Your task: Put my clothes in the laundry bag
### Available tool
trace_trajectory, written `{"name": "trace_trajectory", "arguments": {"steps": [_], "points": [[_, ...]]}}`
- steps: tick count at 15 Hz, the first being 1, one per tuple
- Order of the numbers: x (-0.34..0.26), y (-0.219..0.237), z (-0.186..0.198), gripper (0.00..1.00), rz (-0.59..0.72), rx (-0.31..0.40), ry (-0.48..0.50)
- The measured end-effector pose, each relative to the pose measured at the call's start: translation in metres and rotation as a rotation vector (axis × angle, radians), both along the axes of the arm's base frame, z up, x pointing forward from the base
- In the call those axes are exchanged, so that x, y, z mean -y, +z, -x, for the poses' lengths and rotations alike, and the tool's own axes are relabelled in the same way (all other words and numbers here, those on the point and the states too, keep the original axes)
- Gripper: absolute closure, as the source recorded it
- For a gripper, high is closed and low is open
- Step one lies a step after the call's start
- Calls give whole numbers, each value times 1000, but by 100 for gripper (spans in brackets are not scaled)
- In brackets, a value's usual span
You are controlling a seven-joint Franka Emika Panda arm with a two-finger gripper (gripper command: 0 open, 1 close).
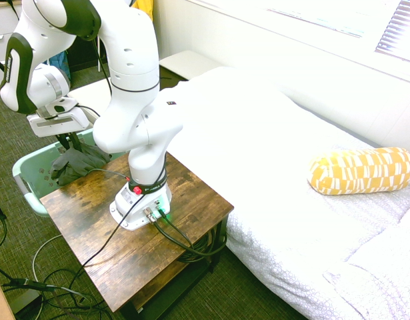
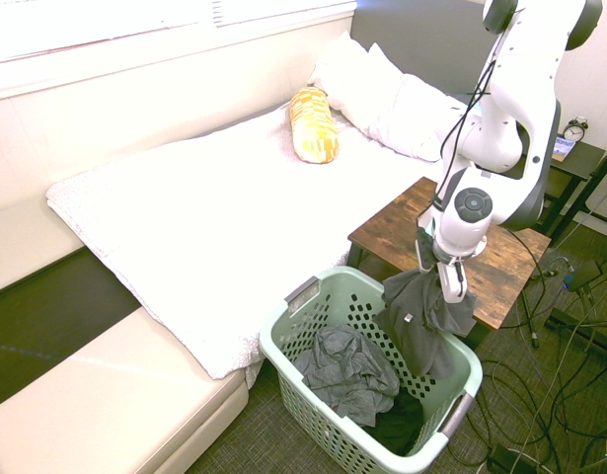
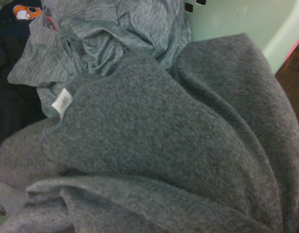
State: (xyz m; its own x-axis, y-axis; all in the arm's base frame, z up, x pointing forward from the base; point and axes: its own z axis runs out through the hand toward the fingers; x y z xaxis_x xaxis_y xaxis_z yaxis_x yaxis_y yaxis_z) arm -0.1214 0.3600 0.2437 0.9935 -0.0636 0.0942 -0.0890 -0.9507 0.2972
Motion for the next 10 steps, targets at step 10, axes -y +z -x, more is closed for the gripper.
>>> {"name": "trace_trajectory", "arguments": {"steps": [10], "points": [[-15, -2, -46, 0, 2, 3, -40]]}}
